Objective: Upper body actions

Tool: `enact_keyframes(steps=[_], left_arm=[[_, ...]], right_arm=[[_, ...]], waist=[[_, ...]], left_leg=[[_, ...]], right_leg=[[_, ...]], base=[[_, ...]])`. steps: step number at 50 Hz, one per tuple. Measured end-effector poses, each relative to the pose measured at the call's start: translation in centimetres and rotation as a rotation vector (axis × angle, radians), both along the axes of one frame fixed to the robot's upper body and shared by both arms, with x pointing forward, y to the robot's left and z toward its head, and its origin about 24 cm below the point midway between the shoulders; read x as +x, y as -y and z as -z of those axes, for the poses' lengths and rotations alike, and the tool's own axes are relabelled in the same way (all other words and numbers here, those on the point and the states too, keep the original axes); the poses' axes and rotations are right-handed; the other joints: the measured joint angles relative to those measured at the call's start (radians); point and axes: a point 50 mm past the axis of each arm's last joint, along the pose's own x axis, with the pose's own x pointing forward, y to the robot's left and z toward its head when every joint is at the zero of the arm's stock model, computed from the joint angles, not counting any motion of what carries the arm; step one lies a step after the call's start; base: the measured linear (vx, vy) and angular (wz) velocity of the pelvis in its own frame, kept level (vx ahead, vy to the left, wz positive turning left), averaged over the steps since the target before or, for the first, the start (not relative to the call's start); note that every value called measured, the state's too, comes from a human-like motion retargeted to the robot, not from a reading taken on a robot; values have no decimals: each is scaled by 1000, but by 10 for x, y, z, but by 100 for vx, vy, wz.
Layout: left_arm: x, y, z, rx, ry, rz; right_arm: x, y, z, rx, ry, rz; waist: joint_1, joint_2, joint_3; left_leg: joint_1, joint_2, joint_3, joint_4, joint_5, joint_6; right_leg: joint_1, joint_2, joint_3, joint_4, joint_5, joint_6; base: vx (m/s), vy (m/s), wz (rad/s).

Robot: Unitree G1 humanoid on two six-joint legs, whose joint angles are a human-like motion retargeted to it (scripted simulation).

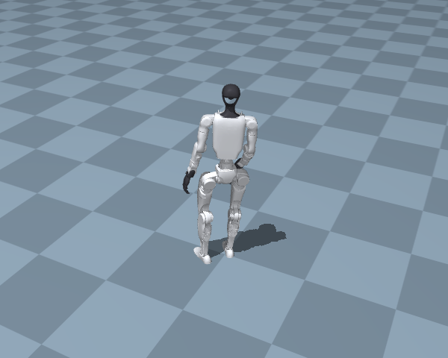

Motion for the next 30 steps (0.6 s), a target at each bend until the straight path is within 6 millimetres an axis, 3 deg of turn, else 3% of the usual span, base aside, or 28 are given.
enact_keyframes(steps=[5,11,17,23,25,30], left_arm=[[-30,1,1,-46,-80,-115],[-47,11,2,-36,-118,-257],[-30,15,5,-111,-70,-181],[-6,16,5,-146,-8,-50],[1,19,5,-175,17,-23],[12,14,3,-73,139,-79]], right_arm=[[1,-3,-2,16,17,-17],[-2,1,1,11,11,33],[-4,8,3,27,8,134],[-7,7,2,61,-25,176],[-4,6,0,75,-26,170],[1,5,-3,93,-19,165]], waist=[[-1,-21,5],[-20,-48,-10],[-15,-61,-28],[21,-51,-53],[44,-35,-55],[104,-47,-59]], left_leg=[[-5,2,39,30,-46,22],[39,53,353,41,-90,71],[84,66,622,24,-48,104],[119,49,837,-34,22,79],[114,41,830,-61,60,51],[61,-7,696,-58,34,93]], right_leg=[[6,-12,-15,-5,1,-2],[9,-60,-76,-9,-12,5],[26,-122,-186,-14,-40,18],[61,-167,-339,-17,-79,48],[74,-163,-377,-16,-94,59],[112,-207,-437,-7,-123,96]], base=[[1,-1,10],[5,4,57],[15,13,99],[29,21,129],[41,40,119],[30,32,107]])
